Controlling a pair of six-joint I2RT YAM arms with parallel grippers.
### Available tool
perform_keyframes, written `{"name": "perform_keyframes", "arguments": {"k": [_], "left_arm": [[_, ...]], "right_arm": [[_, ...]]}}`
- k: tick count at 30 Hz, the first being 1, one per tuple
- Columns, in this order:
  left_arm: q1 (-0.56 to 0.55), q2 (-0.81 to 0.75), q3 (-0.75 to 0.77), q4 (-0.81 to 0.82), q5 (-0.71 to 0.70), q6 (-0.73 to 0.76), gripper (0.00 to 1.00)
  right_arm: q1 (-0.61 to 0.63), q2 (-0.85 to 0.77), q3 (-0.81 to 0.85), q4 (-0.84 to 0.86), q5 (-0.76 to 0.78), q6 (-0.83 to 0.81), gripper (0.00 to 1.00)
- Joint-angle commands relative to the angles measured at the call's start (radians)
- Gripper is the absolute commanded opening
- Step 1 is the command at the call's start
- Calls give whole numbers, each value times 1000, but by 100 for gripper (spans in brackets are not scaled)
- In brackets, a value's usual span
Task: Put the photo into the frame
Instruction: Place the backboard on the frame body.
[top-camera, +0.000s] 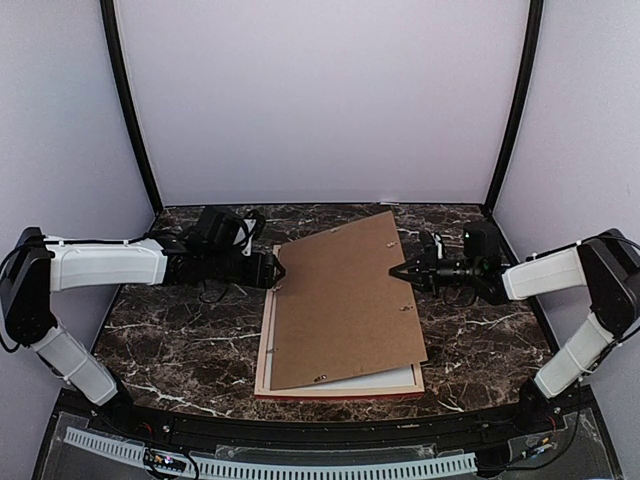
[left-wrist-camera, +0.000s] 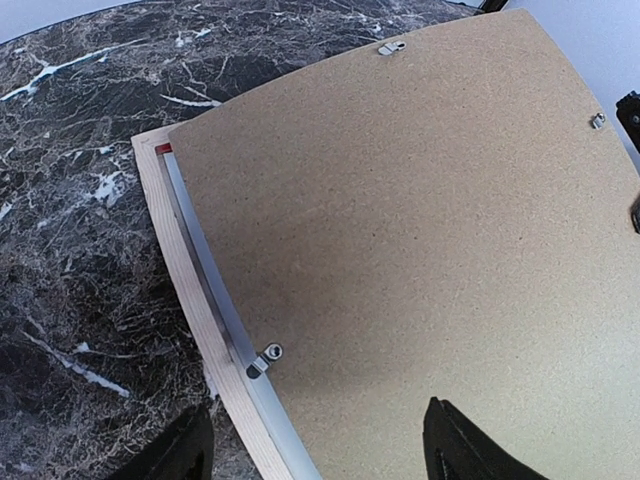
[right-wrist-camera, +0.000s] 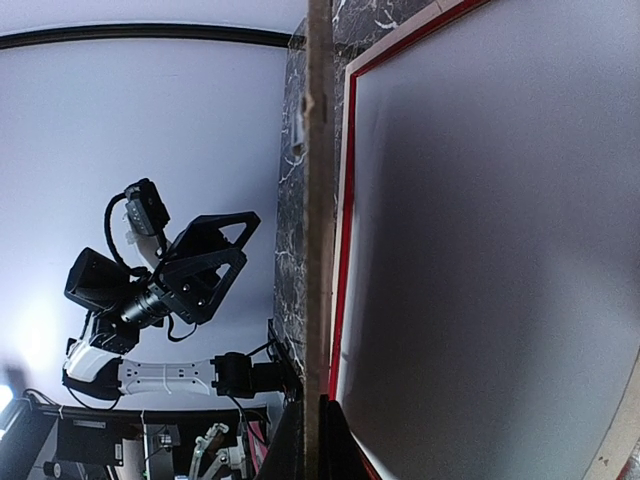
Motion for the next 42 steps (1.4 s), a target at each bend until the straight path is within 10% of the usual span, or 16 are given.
{"name": "perform_keyframes", "arguments": {"k": [1,42], "left_arm": [[3,11,8,-11,-13,-5,74],[6,23,-23,-2,-13,-18,74]], "right_arm": [[6,4,-9,168,-17,50,0],[21,118,-55,344,-15,134,0]]}}
